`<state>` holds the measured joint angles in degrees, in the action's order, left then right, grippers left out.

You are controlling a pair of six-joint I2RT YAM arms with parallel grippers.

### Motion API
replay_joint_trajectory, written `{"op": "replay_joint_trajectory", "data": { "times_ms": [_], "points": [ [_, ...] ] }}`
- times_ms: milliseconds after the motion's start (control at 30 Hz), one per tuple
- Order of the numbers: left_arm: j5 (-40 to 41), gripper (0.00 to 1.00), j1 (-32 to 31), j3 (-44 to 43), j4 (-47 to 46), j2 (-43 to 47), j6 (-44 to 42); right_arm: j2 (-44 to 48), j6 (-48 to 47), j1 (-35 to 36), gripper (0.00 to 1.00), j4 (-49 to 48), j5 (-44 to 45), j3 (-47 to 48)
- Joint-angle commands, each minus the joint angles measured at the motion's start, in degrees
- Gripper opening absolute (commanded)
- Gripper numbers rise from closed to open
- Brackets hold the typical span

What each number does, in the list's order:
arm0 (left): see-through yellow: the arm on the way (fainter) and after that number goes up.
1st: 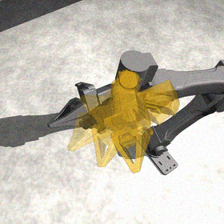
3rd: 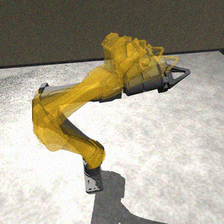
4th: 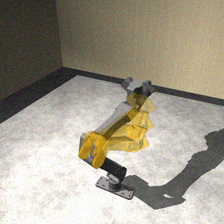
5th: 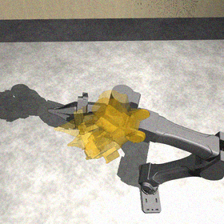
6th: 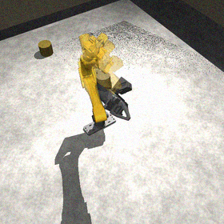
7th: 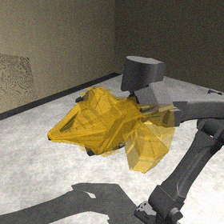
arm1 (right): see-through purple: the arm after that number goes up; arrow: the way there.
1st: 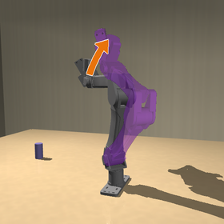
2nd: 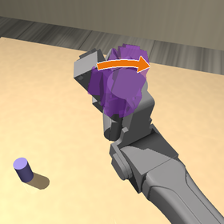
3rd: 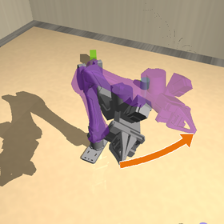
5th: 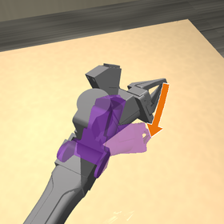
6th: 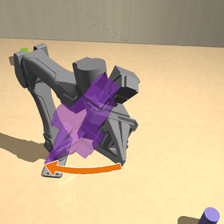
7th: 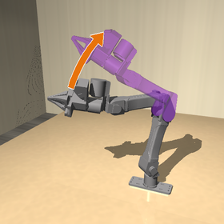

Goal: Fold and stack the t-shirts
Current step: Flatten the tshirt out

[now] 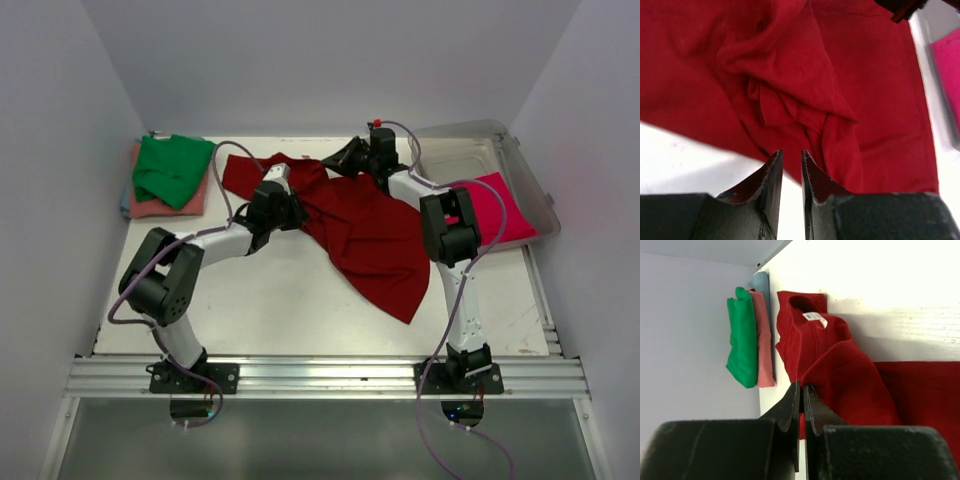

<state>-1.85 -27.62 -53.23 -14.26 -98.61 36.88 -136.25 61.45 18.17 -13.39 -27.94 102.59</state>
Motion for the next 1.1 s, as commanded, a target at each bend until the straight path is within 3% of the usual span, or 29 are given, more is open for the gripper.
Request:
{"op": "replay_joint_trajectory", "data": {
  "times_ms": [0,500,967,1067],
  "points": [
    [1.58,0.24,-0.42,-6.08,-0.15,-4.48,-4.19,-0.78,-0.45,0.46,0.00,-0.76,0.00,2.01],
    [8.44,0.36,-0.77,-9.61,1.61,-11.61,-4.63,-0.42,-2.56,0.02,0.00,-1.03,-2.03,-0.10],
    [2.12,0.40,-0.77,-4.08,-9.37,-8.62,-1.82,-0.07,-4.32,-0.68,0.00,-0.24,-2.55,-1.33],
    [2.98,0.41,-0.77,-7.22,-7.02,-9.93,-1.99,-0.07,-4.23,-0.95,0.00,-0.32,-2.90,-1.34]
  ]
}}
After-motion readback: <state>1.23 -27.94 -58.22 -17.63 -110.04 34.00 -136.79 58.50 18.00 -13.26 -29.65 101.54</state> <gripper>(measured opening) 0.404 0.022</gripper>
